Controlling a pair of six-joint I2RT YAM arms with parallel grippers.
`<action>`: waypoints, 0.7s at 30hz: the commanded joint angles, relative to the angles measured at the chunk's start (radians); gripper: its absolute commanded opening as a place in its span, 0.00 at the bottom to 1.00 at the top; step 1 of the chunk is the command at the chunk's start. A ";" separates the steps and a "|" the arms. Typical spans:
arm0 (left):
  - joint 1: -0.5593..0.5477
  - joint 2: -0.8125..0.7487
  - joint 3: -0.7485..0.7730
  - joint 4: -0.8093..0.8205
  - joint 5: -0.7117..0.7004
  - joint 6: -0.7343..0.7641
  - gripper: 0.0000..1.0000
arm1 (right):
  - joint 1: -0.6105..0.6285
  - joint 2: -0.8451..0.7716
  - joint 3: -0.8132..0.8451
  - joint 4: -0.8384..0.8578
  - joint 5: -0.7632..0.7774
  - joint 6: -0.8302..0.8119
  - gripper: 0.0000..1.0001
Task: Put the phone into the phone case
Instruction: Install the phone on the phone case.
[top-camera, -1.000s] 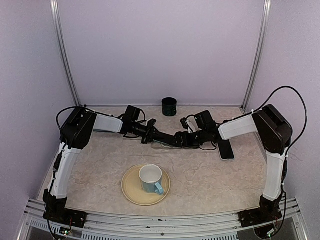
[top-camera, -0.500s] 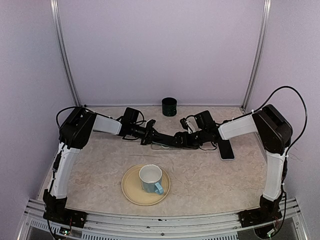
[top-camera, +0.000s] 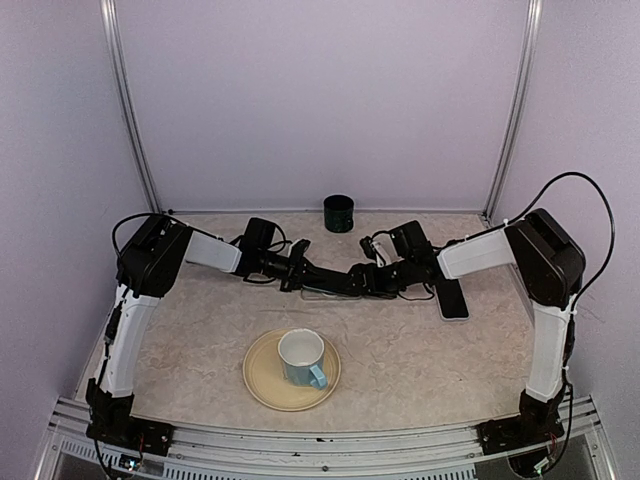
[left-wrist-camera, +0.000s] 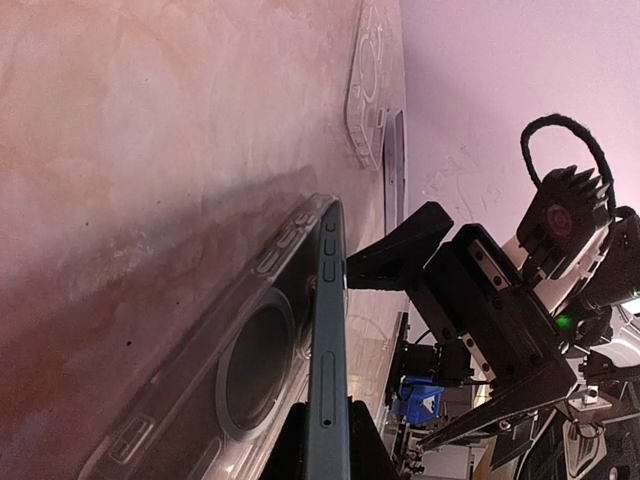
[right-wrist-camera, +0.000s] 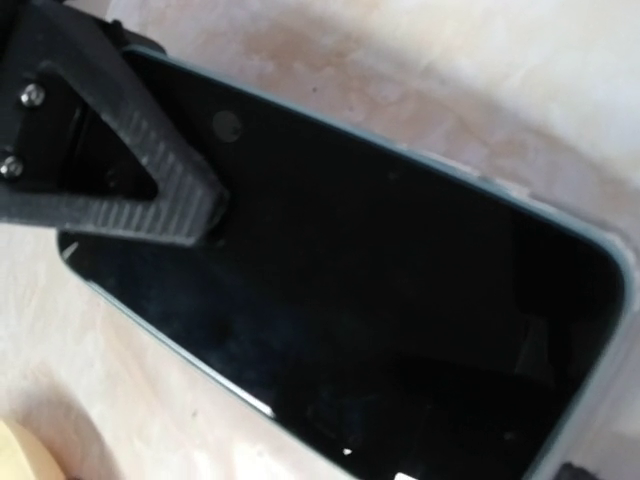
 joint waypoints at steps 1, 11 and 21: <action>0.007 0.052 -0.048 -0.028 -0.024 0.019 0.00 | -0.010 -0.049 0.005 -0.014 -0.086 -0.009 1.00; 0.010 -0.041 -0.038 0.057 0.025 -0.013 0.00 | -0.075 -0.094 -0.009 -0.031 -0.105 -0.022 1.00; 0.002 -0.007 -0.019 -0.066 -0.026 -0.083 0.00 | -0.087 -0.089 -0.011 -0.059 -0.044 -0.041 1.00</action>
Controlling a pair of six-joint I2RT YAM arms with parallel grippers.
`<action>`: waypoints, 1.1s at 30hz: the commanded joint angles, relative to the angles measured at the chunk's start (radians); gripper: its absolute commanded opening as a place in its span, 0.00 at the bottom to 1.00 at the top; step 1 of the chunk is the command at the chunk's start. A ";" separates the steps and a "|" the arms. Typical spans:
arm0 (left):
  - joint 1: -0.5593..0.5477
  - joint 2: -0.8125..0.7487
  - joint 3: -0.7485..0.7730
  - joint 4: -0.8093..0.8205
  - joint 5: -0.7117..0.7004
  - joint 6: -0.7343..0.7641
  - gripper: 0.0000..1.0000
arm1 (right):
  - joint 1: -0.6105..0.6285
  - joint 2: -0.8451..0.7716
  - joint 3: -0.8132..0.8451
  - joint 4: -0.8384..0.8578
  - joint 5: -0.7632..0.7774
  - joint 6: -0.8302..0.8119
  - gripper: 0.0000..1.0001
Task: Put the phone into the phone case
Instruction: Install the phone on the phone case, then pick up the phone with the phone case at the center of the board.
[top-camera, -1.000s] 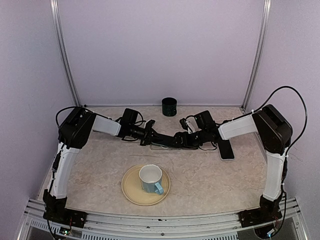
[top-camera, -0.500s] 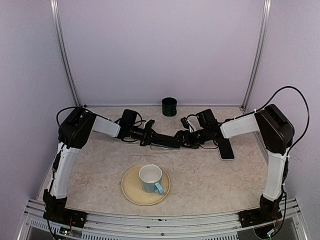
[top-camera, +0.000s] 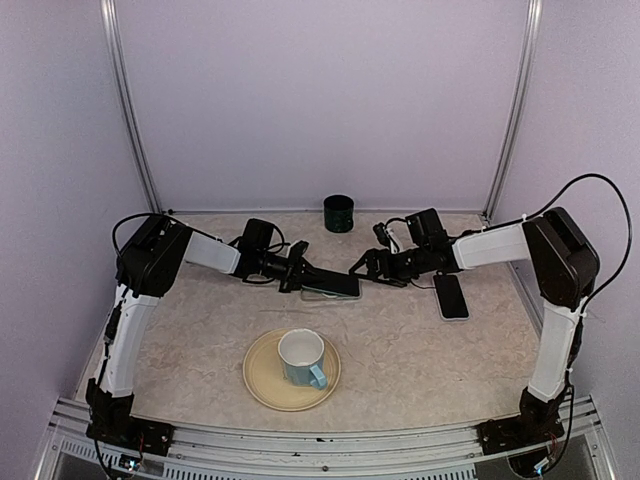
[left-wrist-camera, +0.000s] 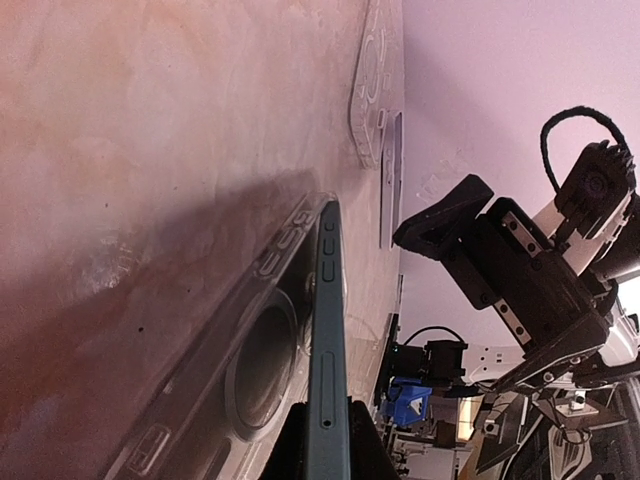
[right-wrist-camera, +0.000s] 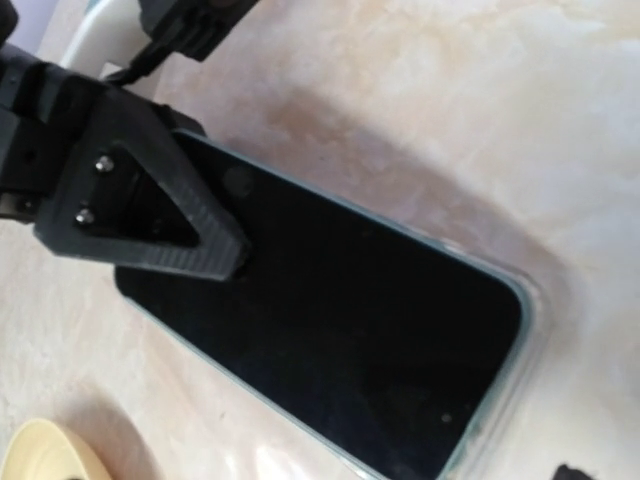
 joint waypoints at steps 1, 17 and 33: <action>-0.005 -0.003 0.002 -0.109 -0.047 -0.042 0.00 | -0.004 -0.014 -0.011 -0.028 0.037 -0.023 1.00; -0.020 0.024 -0.007 -0.118 -0.130 -0.102 0.00 | 0.037 0.097 0.036 -0.002 0.023 -0.028 1.00; -0.030 0.040 -0.063 0.116 -0.063 -0.210 0.00 | 0.103 0.135 0.085 0.006 -0.016 -0.011 1.00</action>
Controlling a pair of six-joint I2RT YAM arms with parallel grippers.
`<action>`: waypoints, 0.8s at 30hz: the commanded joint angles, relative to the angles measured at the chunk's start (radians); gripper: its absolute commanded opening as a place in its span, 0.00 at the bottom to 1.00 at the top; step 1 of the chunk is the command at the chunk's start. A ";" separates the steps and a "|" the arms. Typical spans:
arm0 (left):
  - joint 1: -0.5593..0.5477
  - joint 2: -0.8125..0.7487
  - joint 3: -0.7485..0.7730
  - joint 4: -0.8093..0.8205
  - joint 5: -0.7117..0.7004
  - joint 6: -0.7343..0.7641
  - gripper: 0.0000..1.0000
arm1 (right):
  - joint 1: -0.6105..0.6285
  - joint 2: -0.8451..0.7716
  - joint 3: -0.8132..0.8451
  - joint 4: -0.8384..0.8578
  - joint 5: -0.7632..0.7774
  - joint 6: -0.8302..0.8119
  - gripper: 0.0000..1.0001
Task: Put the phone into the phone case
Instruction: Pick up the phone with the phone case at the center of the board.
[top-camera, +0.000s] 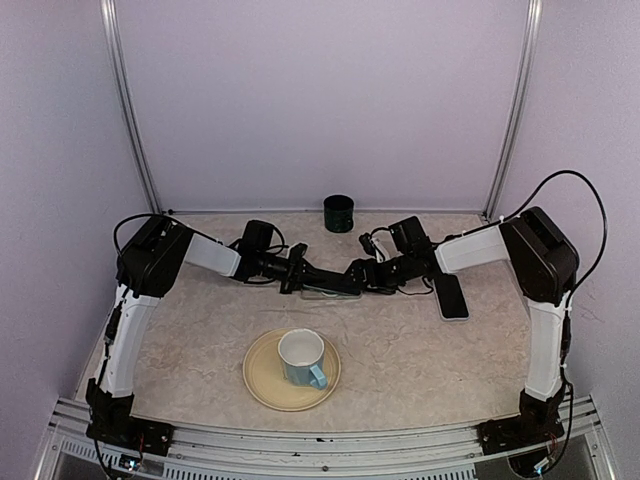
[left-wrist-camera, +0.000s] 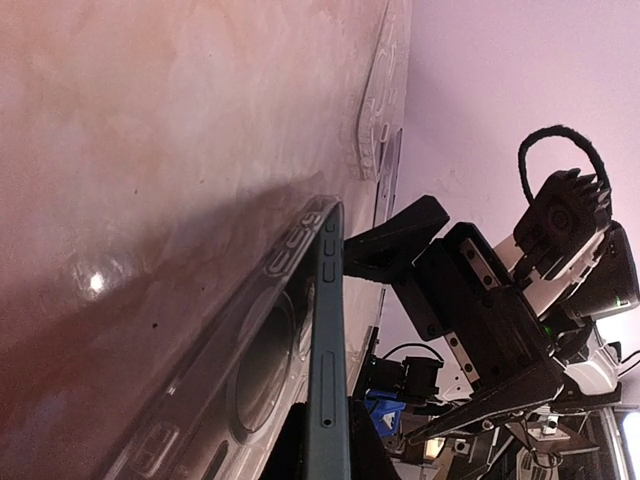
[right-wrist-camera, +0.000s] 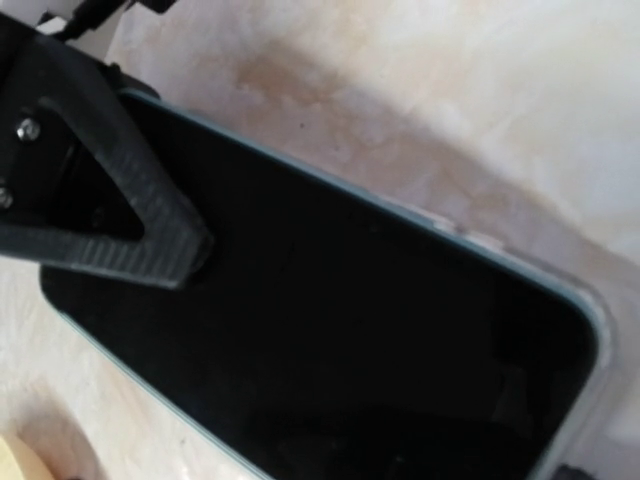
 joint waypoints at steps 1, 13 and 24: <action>-0.020 0.033 -0.058 0.093 -0.028 -0.070 0.00 | 0.045 0.002 0.008 0.003 -0.033 -0.005 1.00; -0.005 -0.057 -0.116 0.247 0.019 -0.127 0.00 | -0.055 -0.064 -0.050 -0.013 -0.038 -0.008 1.00; -0.007 -0.097 -0.137 0.370 0.046 -0.190 0.00 | -0.085 -0.059 -0.057 0.005 -0.087 0.017 1.00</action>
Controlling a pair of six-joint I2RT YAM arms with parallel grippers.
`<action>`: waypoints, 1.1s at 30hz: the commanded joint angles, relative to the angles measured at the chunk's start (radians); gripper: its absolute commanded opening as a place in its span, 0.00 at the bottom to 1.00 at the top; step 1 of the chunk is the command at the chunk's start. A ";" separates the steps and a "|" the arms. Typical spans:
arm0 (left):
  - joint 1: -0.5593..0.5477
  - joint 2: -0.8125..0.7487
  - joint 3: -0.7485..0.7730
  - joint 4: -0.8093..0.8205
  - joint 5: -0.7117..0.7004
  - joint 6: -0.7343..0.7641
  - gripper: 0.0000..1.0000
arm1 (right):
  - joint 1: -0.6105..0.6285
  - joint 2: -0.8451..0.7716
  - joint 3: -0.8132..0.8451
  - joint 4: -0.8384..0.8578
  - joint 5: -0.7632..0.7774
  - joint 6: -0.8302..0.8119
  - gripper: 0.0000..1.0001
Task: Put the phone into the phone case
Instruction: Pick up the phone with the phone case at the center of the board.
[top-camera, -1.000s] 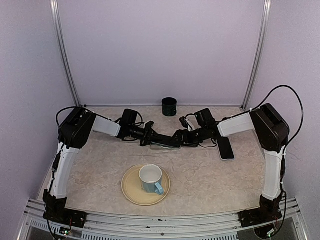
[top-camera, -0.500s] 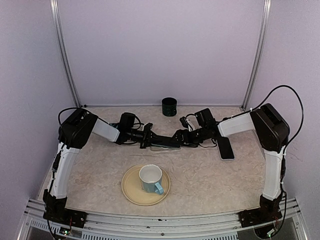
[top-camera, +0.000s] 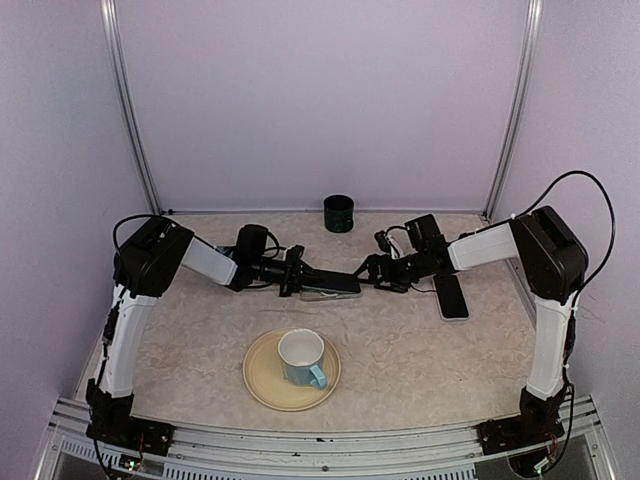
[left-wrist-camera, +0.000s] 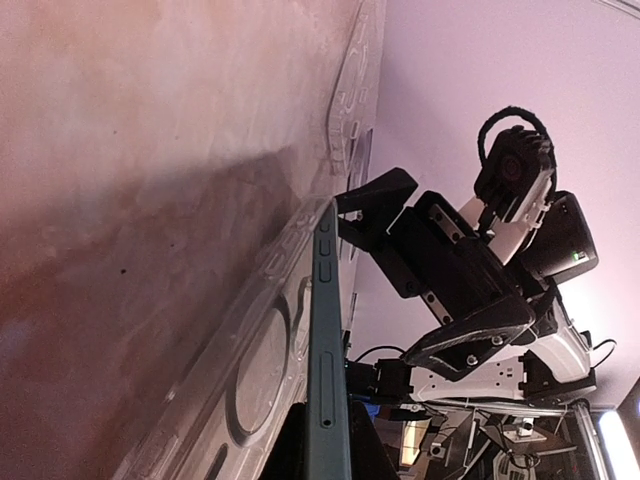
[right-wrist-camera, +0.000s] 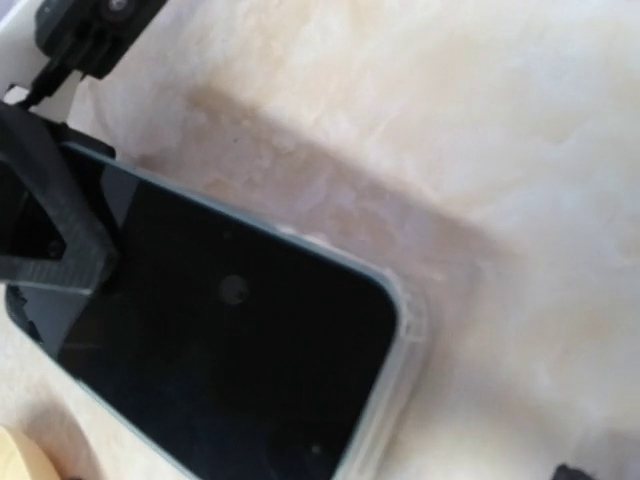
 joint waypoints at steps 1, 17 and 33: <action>-0.006 -0.071 -0.005 0.114 0.043 -0.032 0.00 | -0.002 -0.020 -0.008 0.015 -0.053 0.024 1.00; -0.035 -0.078 0.000 0.230 0.095 -0.063 0.00 | -0.002 0.005 -0.034 0.274 -0.306 0.241 0.95; -0.049 -0.122 0.003 0.183 0.104 -0.002 0.00 | -0.002 -0.002 -0.088 0.479 -0.417 0.390 0.59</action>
